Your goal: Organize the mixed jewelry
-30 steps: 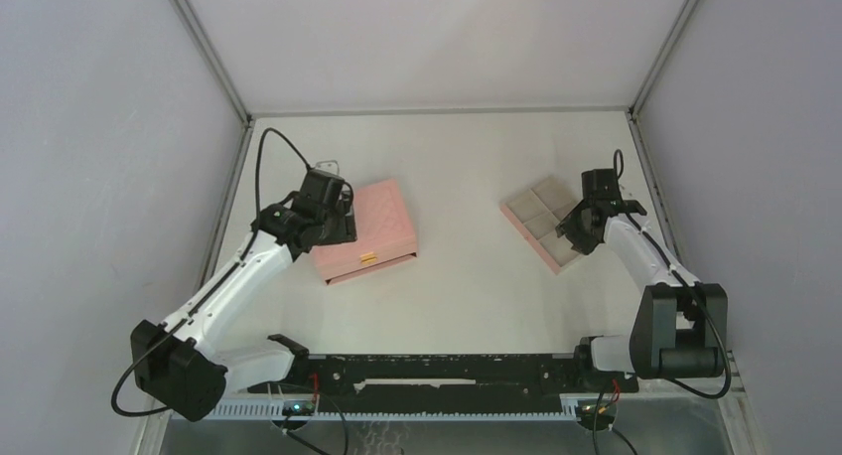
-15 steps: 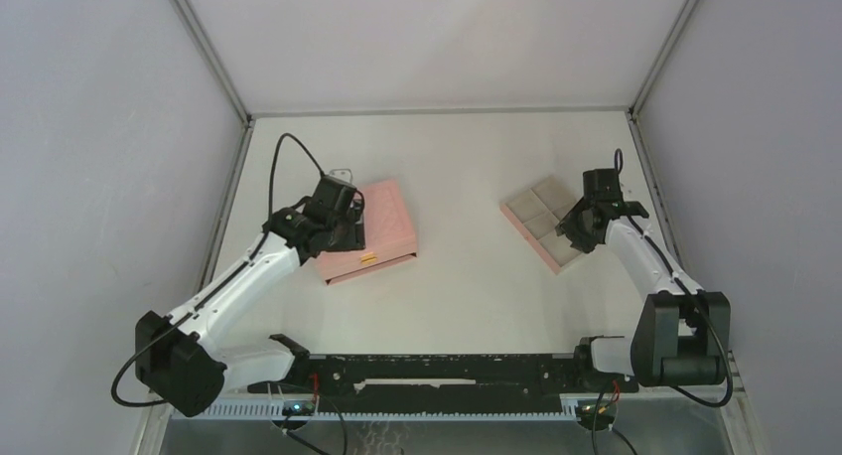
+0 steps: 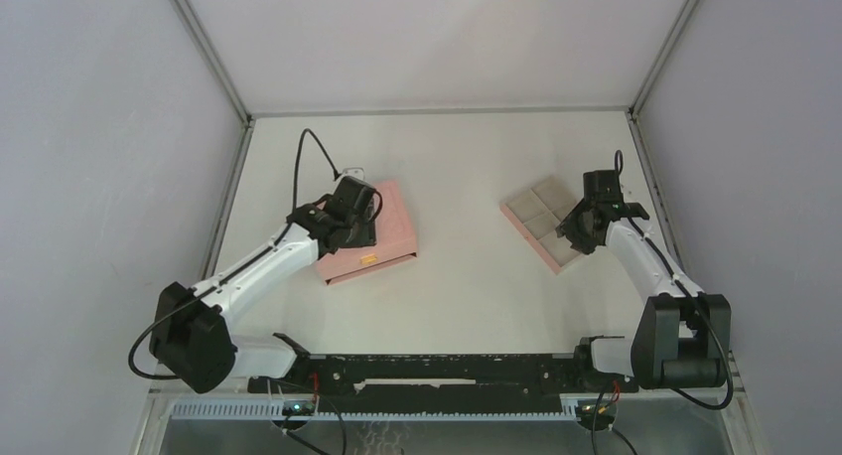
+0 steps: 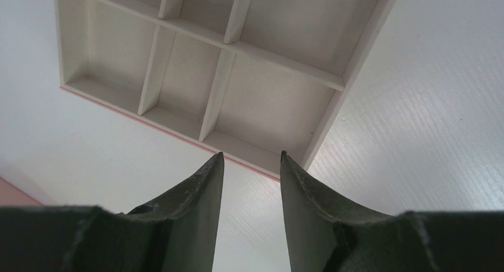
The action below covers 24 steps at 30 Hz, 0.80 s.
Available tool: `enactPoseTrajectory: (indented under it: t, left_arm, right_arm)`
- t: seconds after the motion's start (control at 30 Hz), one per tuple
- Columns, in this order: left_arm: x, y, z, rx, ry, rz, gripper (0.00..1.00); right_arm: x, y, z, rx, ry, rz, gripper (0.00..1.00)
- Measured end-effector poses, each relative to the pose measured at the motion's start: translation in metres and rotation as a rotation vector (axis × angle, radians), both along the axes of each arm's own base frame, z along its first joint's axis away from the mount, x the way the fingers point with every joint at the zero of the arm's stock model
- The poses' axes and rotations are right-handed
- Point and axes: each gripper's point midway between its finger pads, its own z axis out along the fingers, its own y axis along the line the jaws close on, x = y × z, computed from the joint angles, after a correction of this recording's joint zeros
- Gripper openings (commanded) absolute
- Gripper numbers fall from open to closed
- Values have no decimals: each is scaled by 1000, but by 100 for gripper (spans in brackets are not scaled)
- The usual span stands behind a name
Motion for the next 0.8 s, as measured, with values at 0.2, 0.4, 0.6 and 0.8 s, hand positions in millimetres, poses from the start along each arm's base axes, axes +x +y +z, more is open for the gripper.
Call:
enactPoseTrajectory:
  t: [0.2, 0.4, 0.6, 0.8]
  left_arm:
    - [11, -11, -6, 36, -36, 26, 54]
    - [15, -14, 6, 46, -38, 33, 53]
    - [7, -19, 33, 16, -43, 4, 52]
    - [-2, -16, 29, -37, -59, 45, 49]
  right_arm:
    - [-2, -1, 0, 0, 2, -2, 48]
    - [-2, -1, 0, -2, 0, 4, 48]
    - [-2, 0, 4, -2, -15, 10, 48]
    - [-4, 2, 0, 10, -7, 19, 48]
